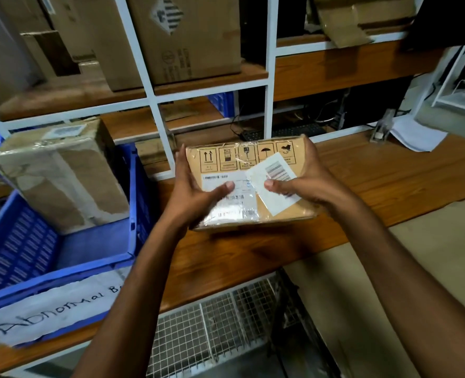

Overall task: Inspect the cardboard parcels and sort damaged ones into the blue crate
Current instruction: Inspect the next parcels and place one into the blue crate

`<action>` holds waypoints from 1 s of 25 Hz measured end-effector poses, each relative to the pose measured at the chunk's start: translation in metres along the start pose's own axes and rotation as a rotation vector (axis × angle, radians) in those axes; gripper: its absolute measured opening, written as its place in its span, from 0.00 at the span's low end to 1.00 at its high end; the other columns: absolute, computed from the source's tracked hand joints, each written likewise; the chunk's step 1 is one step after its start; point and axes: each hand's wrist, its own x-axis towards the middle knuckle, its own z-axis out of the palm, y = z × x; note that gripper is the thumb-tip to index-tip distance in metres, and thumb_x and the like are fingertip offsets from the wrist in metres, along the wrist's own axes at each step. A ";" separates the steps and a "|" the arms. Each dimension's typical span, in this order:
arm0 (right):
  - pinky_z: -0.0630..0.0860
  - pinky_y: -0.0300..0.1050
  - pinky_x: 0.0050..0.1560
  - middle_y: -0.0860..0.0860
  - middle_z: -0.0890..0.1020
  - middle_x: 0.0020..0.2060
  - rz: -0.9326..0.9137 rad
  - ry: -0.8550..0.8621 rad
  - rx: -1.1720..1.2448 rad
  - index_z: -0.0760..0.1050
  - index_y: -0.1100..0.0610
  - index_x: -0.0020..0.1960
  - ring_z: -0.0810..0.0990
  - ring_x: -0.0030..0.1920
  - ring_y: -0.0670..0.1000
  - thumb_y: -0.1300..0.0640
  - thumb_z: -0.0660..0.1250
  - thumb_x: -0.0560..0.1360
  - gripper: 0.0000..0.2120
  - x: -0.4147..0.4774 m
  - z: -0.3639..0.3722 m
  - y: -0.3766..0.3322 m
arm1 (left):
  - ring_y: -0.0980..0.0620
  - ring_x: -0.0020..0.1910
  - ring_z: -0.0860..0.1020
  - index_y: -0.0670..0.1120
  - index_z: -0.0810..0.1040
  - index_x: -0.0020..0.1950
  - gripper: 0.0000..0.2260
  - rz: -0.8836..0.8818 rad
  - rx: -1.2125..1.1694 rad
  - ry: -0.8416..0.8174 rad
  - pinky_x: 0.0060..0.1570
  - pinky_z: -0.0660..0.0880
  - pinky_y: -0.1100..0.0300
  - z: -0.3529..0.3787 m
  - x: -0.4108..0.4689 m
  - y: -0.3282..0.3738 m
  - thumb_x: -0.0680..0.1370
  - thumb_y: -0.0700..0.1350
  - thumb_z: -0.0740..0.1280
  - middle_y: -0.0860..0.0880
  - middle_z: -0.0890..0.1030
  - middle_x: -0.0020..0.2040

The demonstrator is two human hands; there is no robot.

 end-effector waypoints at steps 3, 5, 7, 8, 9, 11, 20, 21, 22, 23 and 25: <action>0.78 0.54 0.61 0.44 0.80 0.60 -0.010 0.104 -0.016 0.66 0.47 0.73 0.80 0.62 0.51 0.49 0.85 0.61 0.46 -0.004 0.001 0.008 | 0.47 0.66 0.79 0.62 0.45 0.83 0.56 0.039 0.058 0.003 0.66 0.77 0.41 0.001 -0.005 -0.001 0.69 0.51 0.82 0.49 0.75 0.73; 0.79 0.55 0.61 0.44 0.81 0.57 0.018 0.109 0.005 0.67 0.48 0.69 0.81 0.59 0.51 0.46 0.85 0.62 0.41 -0.008 -0.001 0.008 | 0.53 0.61 0.80 0.57 0.49 0.82 0.51 0.074 0.042 0.064 0.63 0.79 0.50 0.007 -0.010 -0.001 0.71 0.52 0.81 0.53 0.76 0.69; 0.79 0.53 0.60 0.42 0.80 0.58 0.025 0.099 0.006 0.66 0.48 0.70 0.80 0.58 0.49 0.45 0.85 0.62 0.43 -0.009 -0.003 0.007 | 0.62 0.52 0.80 0.51 0.52 0.77 0.44 0.095 0.097 0.086 0.52 0.78 0.66 0.014 -0.013 0.004 0.73 0.52 0.79 0.57 0.75 0.62; 0.79 0.52 0.59 0.43 0.80 0.59 0.008 0.127 -0.005 0.65 0.49 0.72 0.80 0.58 0.49 0.45 0.85 0.62 0.45 -0.007 -0.002 0.005 | 0.64 0.48 0.78 0.50 0.54 0.76 0.41 0.106 0.128 0.102 0.46 0.77 0.70 0.016 -0.011 0.006 0.74 0.53 0.79 0.57 0.75 0.61; 0.79 0.53 0.60 0.45 0.80 0.61 -0.008 0.166 -0.018 0.65 0.50 0.73 0.80 0.59 0.50 0.45 0.85 0.61 0.47 -0.006 0.001 0.005 | 0.64 0.47 0.78 0.49 0.55 0.75 0.40 0.110 0.149 0.109 0.44 0.77 0.69 0.016 -0.009 0.007 0.75 0.54 0.78 0.55 0.76 0.62; 0.77 0.55 0.65 0.47 0.78 0.65 -0.034 0.185 -0.026 0.61 0.50 0.76 0.78 0.63 0.52 0.45 0.85 0.63 0.50 -0.004 0.004 0.003 | 0.56 0.54 0.81 0.50 0.54 0.78 0.42 0.109 0.140 0.071 0.53 0.83 0.55 0.011 -0.004 0.009 0.74 0.55 0.78 0.50 0.77 0.67; 0.70 0.56 0.74 0.46 0.69 0.77 -0.168 -0.066 -0.013 0.43 0.41 0.83 0.71 0.74 0.47 0.55 0.86 0.61 0.66 -0.004 -0.018 0.033 | 0.55 0.69 0.75 0.54 0.52 0.84 0.50 0.242 0.180 -0.060 0.65 0.78 0.46 -0.008 -0.009 -0.011 0.71 0.56 0.80 0.59 0.71 0.73; 0.69 0.54 0.75 0.46 0.67 0.78 -0.190 -0.131 0.018 0.42 0.42 0.83 0.70 0.75 0.45 0.61 0.84 0.64 0.65 -0.006 -0.025 0.036 | 0.55 0.73 0.72 0.56 0.47 0.85 0.54 0.246 0.159 -0.136 0.69 0.75 0.44 -0.011 -0.010 -0.017 0.70 0.57 0.81 0.60 0.67 0.76; 0.69 0.52 0.75 0.45 0.66 0.79 -0.203 -0.185 0.035 0.42 0.43 0.84 0.69 0.75 0.43 0.66 0.82 0.65 0.64 -0.008 -0.032 0.038 | 0.56 0.77 0.68 0.58 0.43 0.85 0.57 0.264 0.157 -0.205 0.73 0.72 0.43 -0.014 -0.010 -0.023 0.70 0.57 0.81 0.58 0.62 0.80; 0.72 0.50 0.73 0.45 0.67 0.79 -0.198 -0.216 0.054 0.44 0.43 0.84 0.69 0.75 0.42 0.68 0.81 0.66 0.62 -0.011 -0.036 0.038 | 0.58 0.78 0.65 0.59 0.41 0.84 0.57 0.280 0.154 -0.234 0.75 0.70 0.43 -0.016 -0.012 -0.027 0.71 0.56 0.81 0.57 0.59 0.82; 0.79 0.49 0.65 0.46 0.72 0.75 -0.135 -0.144 0.116 0.49 0.45 0.84 0.75 0.71 0.44 0.66 0.78 0.71 0.54 -0.011 -0.039 0.045 | 0.56 0.75 0.70 0.62 0.43 0.84 0.51 0.274 0.133 -0.116 0.71 0.73 0.44 -0.013 -0.015 -0.033 0.75 0.56 0.77 0.54 0.64 0.81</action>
